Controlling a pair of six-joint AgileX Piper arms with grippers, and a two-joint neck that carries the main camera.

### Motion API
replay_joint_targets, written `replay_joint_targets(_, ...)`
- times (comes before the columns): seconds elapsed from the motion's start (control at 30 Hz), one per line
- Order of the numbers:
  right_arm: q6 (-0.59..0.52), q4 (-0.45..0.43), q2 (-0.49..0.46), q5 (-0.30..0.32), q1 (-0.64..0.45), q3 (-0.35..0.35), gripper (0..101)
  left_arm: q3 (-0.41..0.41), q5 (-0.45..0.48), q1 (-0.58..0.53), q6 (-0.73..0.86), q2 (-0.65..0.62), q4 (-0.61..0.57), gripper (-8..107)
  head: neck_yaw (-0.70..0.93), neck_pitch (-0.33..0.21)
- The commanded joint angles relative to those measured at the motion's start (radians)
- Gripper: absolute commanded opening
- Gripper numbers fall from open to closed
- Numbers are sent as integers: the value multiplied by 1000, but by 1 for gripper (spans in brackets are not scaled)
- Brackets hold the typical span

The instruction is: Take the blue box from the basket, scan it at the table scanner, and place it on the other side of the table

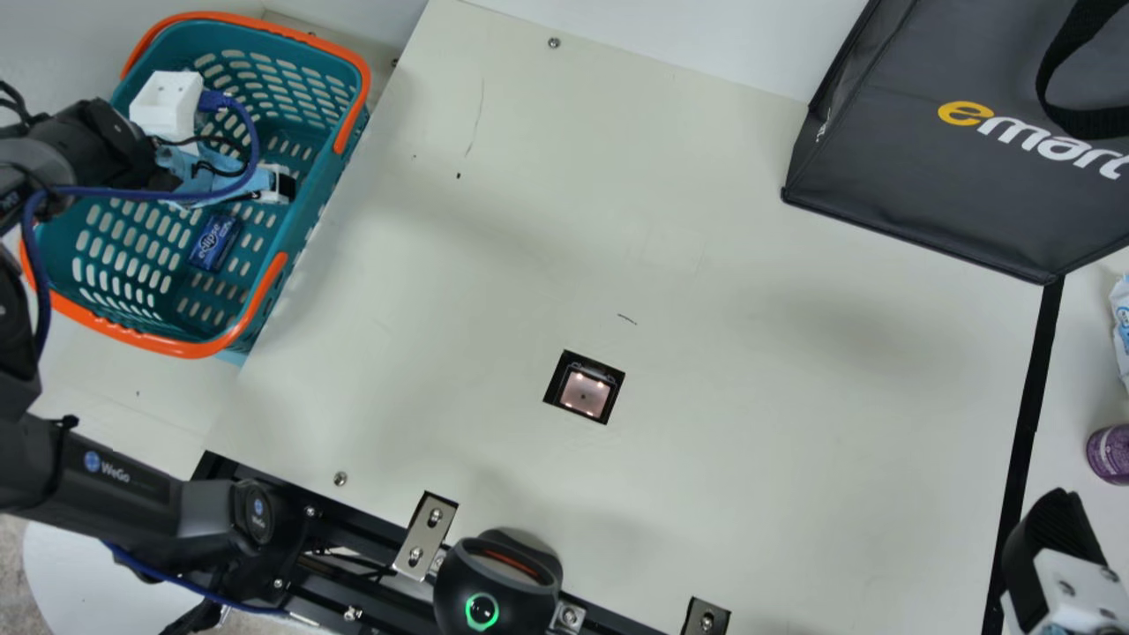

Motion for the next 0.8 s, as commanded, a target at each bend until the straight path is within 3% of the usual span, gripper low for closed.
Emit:
replay_joint_targets(0.0, 0, 0, 0, 0, 0, 0, 95, 9, -16, -3, -54, 8, 16, 90, 4, -30)
replay_joint_targets(0.4, 0, 1, 0, 0, 0, 0, 95, 95, -128, -12, -526, 16, 251, 90, 4, -30)
replay_joint_targets(0.77, 0, 1, 0, 0, 0, 0, 95, 120, -77, -43, -914, -9, 479, 90, 4, -30)
